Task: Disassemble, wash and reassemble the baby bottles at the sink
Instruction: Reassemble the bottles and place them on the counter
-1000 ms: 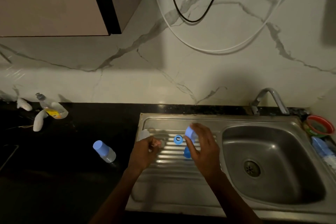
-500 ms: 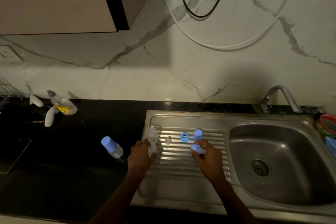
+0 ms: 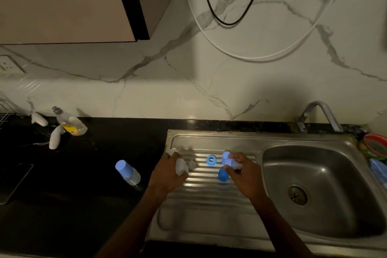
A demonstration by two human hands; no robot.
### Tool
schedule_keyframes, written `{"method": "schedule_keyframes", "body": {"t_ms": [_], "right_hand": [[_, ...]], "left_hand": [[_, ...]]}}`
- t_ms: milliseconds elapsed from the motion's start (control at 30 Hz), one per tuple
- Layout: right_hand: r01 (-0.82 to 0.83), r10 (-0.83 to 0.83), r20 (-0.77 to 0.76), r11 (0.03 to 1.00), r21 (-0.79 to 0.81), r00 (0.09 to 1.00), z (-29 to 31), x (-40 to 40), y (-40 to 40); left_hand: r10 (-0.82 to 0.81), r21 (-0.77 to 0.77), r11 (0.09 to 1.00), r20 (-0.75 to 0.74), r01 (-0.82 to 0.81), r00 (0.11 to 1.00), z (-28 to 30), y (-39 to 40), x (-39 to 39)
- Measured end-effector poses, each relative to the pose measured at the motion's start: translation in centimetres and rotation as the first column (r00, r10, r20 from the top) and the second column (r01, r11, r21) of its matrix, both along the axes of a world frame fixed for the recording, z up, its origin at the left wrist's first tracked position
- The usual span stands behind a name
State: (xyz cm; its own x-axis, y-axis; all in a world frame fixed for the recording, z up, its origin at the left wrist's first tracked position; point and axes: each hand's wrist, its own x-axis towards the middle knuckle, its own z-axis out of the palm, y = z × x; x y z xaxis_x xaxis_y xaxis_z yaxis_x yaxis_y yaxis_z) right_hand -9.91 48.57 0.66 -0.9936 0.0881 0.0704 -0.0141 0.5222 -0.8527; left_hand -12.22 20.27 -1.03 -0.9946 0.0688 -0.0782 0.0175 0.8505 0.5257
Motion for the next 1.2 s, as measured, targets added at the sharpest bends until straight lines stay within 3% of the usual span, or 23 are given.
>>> {"method": "schedule_keyframes", "body": {"t_ms": [100,233,300,400,500,533,600,633,667,700,733,767,800,833,900,1000,1033,1067,1100,1133,1167,1200], "right_hand": [[-0.039,0.039,-0.014,0.998,0.045,0.999,1.2,-1.1,0.7],[-0.062,0.061,0.022,0.997,0.051,0.998,1.1,-0.8,1.5],[-0.088,0.09,0.045,0.995,-0.043,0.995,0.8,-0.2,1.8],[-0.103,0.147,0.106,0.933,-0.344,0.983,3.1,0.0,2.1],[-0.198,0.191,-0.054,0.922,-0.332,0.98,8.6,-1.2,3.0],[-0.268,0.229,-0.144,0.884,-0.382,0.963,10.4,-1.4,3.3],[-0.365,0.198,-0.353,0.78,-0.509,0.915,12.5,-1.5,3.5],[-0.345,0.162,-0.35,0.755,-0.558,0.923,12.3,-1.5,3.7],[-0.324,0.161,-0.31,0.731,-0.6,0.937,10.5,-1.7,3.9],[-0.263,0.153,-0.271,0.86,-0.438,0.95,8.0,-1.6,4.3],[-0.268,0.237,-0.217,0.955,-0.127,0.947,5.0,-1.3,4.5],[-0.31,0.329,-0.033,0.914,0.261,0.944,1.8,-1.4,5.0],[-0.306,0.28,0.127,0.823,0.479,0.952,-0.5,-1.2,5.1],[-0.281,0.243,0.143,0.77,0.572,0.959,-2.3,-0.8,5.1],[-0.232,0.204,0.113,0.895,0.38,0.972,-1.8,-0.9,4.6],[-0.145,0.167,-0.073,0.96,0.24,0.983,5.5,-2.7,3.3],[-0.144,0.153,-0.115,0.986,0.09,0.981,8.4,-3.4,3.2],[-0.165,0.142,-0.132,0.969,-0.184,0.981,11.3,-3.6,3.0],[-0.245,0.161,-0.2,0.816,-0.524,0.966,13.7,-3.4,2.8],[-0.298,0.162,-0.251,0.561,-0.772,0.954,15.2,-3.1,3.0],[-0.307,0.164,-0.265,0.351,-0.885,0.95,15.5,-2.7,3.1],[-0.274,0.197,-0.221,0.303,-0.913,0.955,14.0,-2.3,3.5]], "left_hand": [[-0.029,-0.056,0.998,0.011,0.029,1.0,0.4,0.2,-0.7],[-0.025,0.083,0.996,0.029,0.022,0.999,-0.4,0.8,-0.3],[-0.019,0.149,0.989,0.015,0.016,1.0,-0.3,1.5,-0.2],[0.065,0.286,0.956,0.008,-0.065,0.998,2.6,2.5,-0.3],[0.018,0.499,0.867,-0.074,0.022,0.997,8.8,3.0,-0.8],[-0.032,0.603,0.792,-0.11,0.092,0.993,10.9,3.2,-1.0],[-0.1,0.881,0.466,-0.045,0.086,0.994,13.1,3.0,-1.7],[-0.15,0.933,0.357,0.003,0.051,0.989,12.9,2.9,-2.0],[-0.165,0.903,0.427,0.015,0.058,0.986,11.6,2.5,-2.3],[-0.17,0.741,0.66,-0.008,0.12,0.985,10.1,2.3,-2.5],[-0.254,0.388,0.889,-0.029,0.245,0.967,8.3,2.2,-2.4],[-0.338,-0.006,0.941,0.0,0.338,0.941,6.2,2.3,-2.5],[-0.363,-0.212,0.908,0.032,0.362,0.931,4.9,2.7,-2.2],[-0.357,-0.25,0.901,0.042,0.355,0.933,4.3,3.4,-1.7],[-0.29,-0.125,0.95,-0.01,0.287,0.957,5.4,4.6,-1.7],[-0.137,0.199,0.969,-0.075,0.149,0.988,9.6,4.3,-3.3],[-0.1,0.316,0.941,-0.091,0.124,0.991,11.5,4.2,-3.7],[-0.089,0.463,0.879,-0.077,0.115,0.993,13.1,4.1,-3.7],[-0.11,0.661,0.743,-0.033,0.104,0.993,14.5,4.3,-3.4],[-0.117,0.85,0.526,0.029,0.037,0.993,15.6,4.6,-3.1],[-0.101,0.921,0.39,0.046,-0.003,0.994,15.4,4.5,-2.6],[-0.109,0.923,0.386,0.049,-0.003,0.993,14.4,4.3,-2.3]]}}
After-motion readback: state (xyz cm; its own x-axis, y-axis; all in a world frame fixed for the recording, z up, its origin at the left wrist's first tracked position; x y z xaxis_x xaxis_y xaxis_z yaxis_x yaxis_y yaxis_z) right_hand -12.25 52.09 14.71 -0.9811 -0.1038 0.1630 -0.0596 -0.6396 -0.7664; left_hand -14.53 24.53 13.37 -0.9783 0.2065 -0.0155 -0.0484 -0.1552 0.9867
